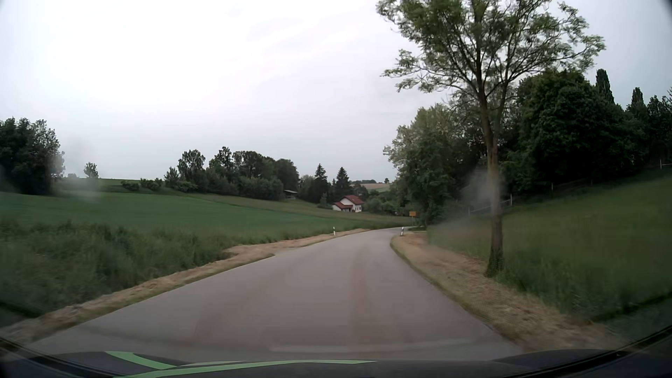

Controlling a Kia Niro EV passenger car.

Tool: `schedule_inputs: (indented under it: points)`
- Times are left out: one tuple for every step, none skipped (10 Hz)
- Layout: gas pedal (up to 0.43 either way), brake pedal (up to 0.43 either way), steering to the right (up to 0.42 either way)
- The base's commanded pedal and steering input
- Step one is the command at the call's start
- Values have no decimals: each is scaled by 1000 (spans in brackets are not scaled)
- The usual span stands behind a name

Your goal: Follow the waypoints while adhering to traffic rules and regulations

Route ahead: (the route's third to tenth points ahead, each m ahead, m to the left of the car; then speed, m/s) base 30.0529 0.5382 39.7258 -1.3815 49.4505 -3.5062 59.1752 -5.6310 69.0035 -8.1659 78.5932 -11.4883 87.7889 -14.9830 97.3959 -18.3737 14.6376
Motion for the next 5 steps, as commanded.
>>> schedule_inputs:
  points:
    - [0, 61, 21]
    - [0, 67, 21]
    - [0, 79, 20]
    - [0, 85, 20]
    - [0, 85, 18]
